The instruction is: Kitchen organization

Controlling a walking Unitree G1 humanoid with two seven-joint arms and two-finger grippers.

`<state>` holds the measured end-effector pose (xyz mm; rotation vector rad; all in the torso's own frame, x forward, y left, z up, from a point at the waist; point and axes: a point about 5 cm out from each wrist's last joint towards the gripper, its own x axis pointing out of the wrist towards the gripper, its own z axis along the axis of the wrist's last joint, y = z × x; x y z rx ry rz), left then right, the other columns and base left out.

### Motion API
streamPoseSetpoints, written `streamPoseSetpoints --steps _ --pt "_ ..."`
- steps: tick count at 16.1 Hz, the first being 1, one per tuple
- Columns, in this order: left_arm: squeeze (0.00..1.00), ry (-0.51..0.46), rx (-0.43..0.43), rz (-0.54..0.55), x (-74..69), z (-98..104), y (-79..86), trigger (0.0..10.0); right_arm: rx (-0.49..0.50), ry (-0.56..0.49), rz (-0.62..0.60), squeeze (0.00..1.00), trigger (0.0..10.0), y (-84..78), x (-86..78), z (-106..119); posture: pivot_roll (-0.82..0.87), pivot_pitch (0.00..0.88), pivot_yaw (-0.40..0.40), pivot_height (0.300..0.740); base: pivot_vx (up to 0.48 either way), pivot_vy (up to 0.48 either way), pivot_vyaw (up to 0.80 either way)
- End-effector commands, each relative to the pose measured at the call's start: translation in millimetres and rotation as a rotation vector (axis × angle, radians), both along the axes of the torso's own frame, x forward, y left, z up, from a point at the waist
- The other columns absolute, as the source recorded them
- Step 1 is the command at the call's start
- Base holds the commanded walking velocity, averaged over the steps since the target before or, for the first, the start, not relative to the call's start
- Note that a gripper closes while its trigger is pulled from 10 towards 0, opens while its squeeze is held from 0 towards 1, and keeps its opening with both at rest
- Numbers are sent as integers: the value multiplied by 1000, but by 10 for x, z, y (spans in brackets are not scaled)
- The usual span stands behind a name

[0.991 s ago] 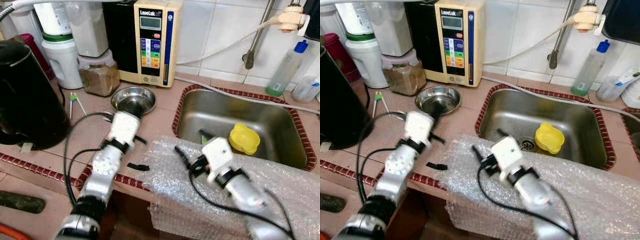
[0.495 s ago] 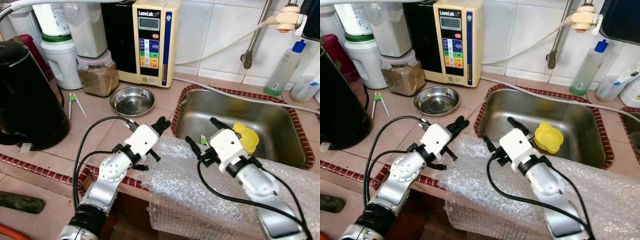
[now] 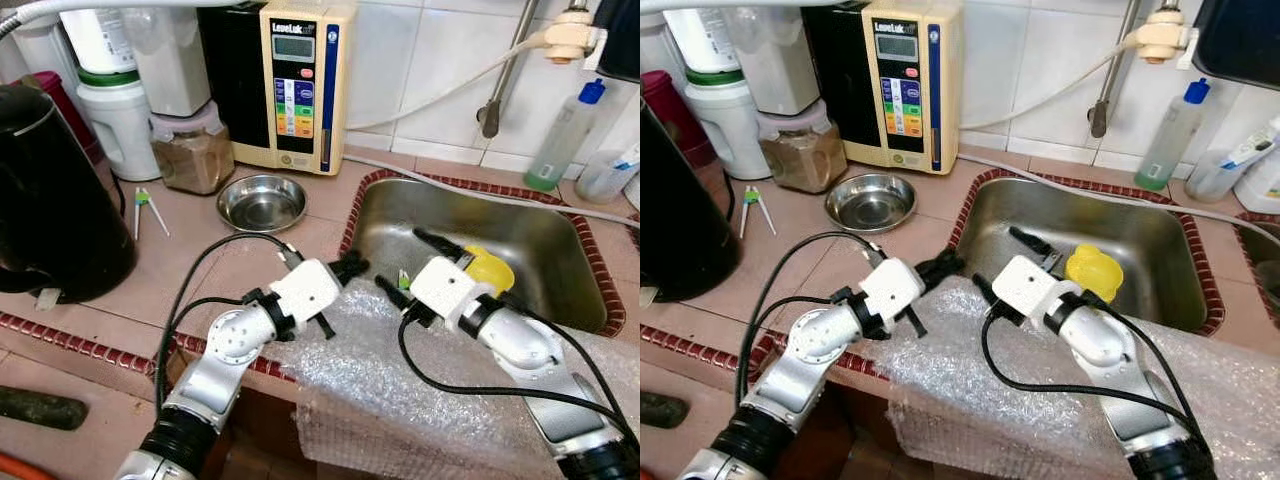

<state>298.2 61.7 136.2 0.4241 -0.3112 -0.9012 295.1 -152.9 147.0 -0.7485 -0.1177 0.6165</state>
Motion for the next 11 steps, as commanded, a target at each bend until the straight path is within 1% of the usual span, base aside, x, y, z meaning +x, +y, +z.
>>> streamPoseSetpoints --steps 1,2,4,6,8,11 --pt "0 -19 -16 -37 -33 73 -43 0 -26 -3 21 0 10000 -3 48 13 28 0 9 740 0 0 0" --pt "0 -25 -17 -49 -41 91 -56 0 -35 -7 26 0 10000 3 80 19 28 0 8 740 0 0 0" --pt "0 -36 -22 -78 -58 128 -88 0 -20 -29 34 0 10000 66 242 80 28 0 8 740 0 0 0" --pt "0 -32 -17 -90 -71 120 -101 0 -63 -46 71 0 10000 123 274 78 28 0 8 740 0 0 0" --pt "0 -26 -12 -102 -94 105 -113 0 -56 -76 102 0 10000 189 287 150 25 0 10 740 0 0 0" --pt "0 -25 -13 -106 -91 113 -136 0 -52 -89 110 0 10000 181 309 199 24 0 12 740 0 0 0"
